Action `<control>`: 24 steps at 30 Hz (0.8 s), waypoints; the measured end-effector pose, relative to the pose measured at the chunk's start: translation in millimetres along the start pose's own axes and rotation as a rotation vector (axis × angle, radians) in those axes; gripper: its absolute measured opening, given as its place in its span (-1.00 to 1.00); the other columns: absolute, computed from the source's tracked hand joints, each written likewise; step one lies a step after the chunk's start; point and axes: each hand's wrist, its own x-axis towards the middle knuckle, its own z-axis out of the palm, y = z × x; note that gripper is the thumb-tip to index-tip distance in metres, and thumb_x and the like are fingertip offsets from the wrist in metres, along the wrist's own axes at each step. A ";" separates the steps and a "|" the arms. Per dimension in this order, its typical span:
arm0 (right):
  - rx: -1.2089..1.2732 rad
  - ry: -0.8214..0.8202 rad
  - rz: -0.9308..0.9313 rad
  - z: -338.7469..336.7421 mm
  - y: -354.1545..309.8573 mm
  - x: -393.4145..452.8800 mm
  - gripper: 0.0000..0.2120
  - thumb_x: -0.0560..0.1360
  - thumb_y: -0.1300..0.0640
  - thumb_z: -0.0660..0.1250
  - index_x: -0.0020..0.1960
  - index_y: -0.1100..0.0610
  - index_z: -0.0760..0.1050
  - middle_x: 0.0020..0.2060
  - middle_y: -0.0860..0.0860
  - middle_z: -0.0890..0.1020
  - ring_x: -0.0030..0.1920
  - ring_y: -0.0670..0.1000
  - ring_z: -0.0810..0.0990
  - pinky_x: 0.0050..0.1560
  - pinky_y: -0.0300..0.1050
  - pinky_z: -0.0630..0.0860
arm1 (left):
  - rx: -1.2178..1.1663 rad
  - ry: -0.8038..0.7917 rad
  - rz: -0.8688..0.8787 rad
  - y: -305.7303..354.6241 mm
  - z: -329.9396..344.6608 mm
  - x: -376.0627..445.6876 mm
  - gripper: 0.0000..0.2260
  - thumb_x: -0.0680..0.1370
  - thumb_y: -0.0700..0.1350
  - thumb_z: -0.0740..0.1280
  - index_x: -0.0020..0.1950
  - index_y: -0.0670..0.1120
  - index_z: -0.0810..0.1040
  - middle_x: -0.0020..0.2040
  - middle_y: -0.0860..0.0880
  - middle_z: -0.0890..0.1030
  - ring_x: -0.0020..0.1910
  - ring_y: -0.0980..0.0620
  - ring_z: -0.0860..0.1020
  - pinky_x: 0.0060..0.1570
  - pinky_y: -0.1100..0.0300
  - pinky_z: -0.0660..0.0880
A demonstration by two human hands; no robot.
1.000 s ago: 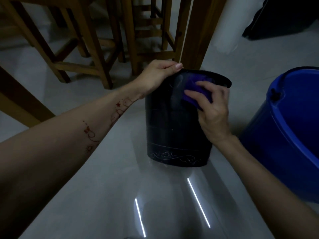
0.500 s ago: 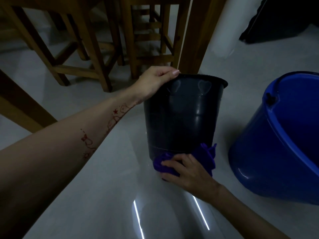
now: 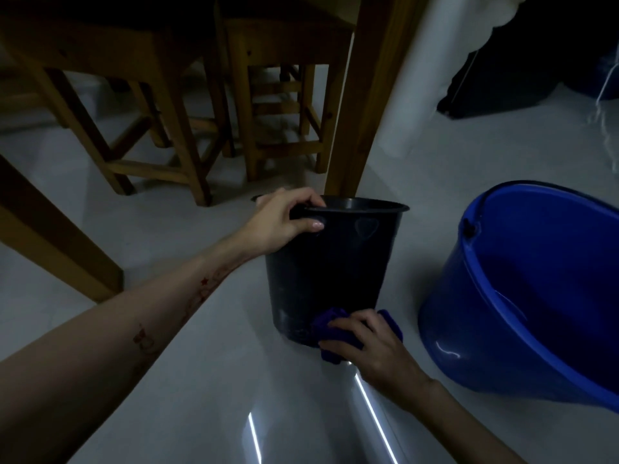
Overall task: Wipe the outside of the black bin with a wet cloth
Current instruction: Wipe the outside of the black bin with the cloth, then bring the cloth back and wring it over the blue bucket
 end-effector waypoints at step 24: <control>0.378 0.238 0.786 -93.3 -10.3 45.9 -0.60 0.49 0.39 0.36 0.18 -0.03 0.60 0.12 -0.07 0.54 0.15 -0.01 0.47 0.17 -0.17 0.44 | 0.307 -0.187 -0.229 21.6 36.3 -93.8 -0.51 0.38 -0.15 0.31 0.32 0.02 0.55 0.26 0.00 0.56 0.29 -0.12 0.42 0.32 0.06 0.28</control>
